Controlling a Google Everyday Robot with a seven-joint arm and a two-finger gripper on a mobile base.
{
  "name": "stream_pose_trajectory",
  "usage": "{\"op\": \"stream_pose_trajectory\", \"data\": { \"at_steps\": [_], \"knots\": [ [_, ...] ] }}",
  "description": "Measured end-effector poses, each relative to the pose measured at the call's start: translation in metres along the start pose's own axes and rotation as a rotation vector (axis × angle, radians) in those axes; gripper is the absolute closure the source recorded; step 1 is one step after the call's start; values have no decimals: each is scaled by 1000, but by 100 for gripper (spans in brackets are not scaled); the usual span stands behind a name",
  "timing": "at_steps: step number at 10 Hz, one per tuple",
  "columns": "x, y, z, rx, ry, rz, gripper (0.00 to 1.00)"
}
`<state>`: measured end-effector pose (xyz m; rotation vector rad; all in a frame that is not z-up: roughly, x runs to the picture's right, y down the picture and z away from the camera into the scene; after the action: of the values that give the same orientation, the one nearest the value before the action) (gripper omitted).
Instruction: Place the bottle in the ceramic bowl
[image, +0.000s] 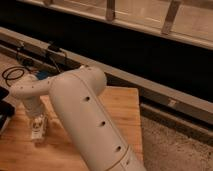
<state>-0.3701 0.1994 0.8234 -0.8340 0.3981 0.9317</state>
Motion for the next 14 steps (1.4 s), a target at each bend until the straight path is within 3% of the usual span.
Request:
{"op": "stream_pose_trajectory", "data": {
  "at_steps": [2,3,7,8,12,13,14],
  "knots": [
    [1,1,21,-30,34,5,43],
    [2,2,24,-29,39,-1,53],
    [1,-3,16,-25,38,5,93],
    [1,-4,15,-25,38,6,99],
    [1,-3,14,-26,37,5,100],
    [0,-4,12,-27,23,1,100],
    [-3,-8,-1,-31,-30,1,100]
  ]
}}
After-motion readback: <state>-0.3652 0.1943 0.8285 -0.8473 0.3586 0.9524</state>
